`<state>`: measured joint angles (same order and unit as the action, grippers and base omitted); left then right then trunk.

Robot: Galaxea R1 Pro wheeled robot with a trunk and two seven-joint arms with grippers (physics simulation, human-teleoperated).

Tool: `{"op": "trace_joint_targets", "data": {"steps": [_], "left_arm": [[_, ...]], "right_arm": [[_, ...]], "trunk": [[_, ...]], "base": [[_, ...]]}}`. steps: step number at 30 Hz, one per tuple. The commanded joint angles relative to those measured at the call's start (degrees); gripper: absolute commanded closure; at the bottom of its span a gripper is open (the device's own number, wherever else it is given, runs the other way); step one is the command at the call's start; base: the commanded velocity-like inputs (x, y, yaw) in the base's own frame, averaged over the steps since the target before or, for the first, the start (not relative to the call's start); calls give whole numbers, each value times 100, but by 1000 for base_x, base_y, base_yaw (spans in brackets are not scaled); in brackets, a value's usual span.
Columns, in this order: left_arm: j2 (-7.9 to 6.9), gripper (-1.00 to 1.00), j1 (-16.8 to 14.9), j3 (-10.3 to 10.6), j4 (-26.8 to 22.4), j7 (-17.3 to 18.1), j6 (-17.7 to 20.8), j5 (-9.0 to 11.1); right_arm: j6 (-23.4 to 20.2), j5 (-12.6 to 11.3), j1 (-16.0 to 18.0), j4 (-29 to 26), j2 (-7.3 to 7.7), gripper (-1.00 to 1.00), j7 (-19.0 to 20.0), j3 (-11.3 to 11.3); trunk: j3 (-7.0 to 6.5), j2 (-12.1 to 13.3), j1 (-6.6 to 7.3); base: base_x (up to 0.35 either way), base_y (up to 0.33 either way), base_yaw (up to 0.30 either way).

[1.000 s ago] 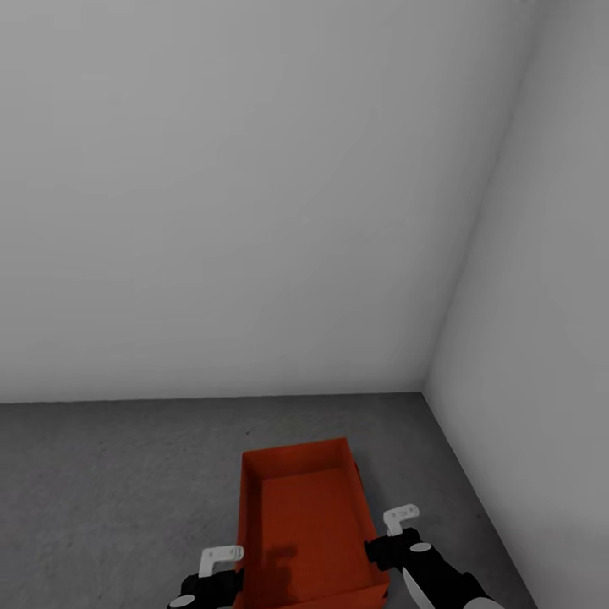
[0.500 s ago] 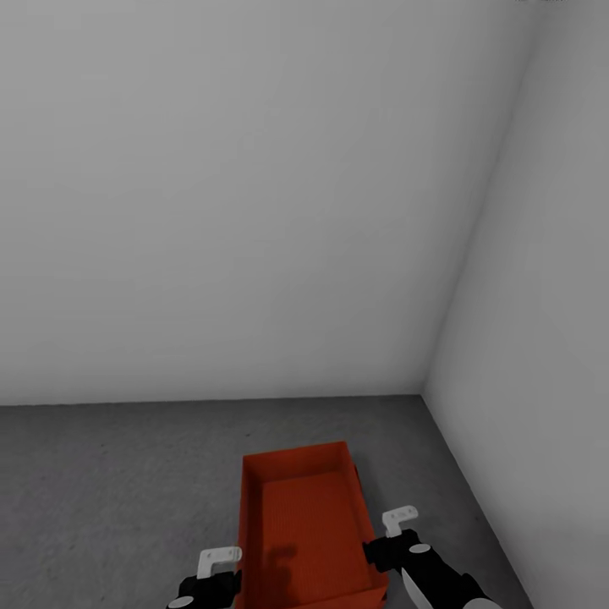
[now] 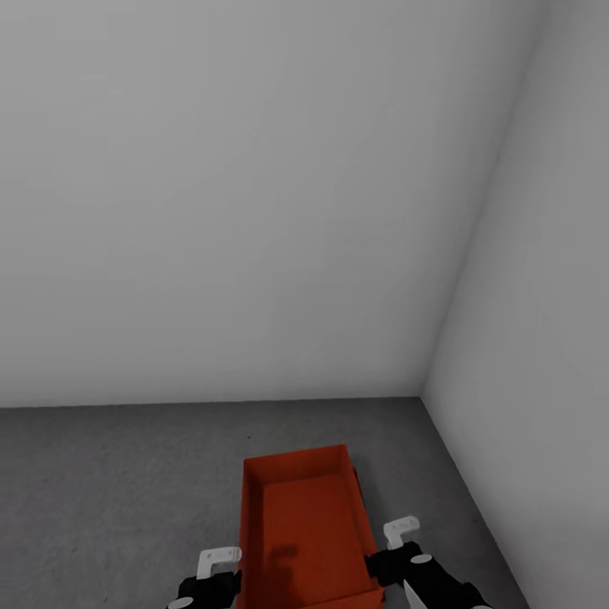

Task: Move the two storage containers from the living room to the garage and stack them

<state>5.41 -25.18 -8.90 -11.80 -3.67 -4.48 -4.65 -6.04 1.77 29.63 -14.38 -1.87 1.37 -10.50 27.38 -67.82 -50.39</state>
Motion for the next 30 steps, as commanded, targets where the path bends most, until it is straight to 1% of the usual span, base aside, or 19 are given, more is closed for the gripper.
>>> {"op": "trace_joint_targets", "data": {"steps": [1,10,30], "left_arm": [[4,-100,-4,-41,6,-11,-24,-50],[4,-100,-4,-41,19,-10,-30,-65],[4,-100,-4,-40,20,-11,-15,-77]], "right_arm": [[-34,24,-7,19,2,-100,12,-5],[-29,21,-40,143,-24,-100,13,-12],[-20,8,-105,163,-108,-100,-3,1]], "trunk": [[-13,38,23],[-175,399,220],[-534,1201,660]], "base": [[0,0,0],[0,0,0],[0,0,0]]}}
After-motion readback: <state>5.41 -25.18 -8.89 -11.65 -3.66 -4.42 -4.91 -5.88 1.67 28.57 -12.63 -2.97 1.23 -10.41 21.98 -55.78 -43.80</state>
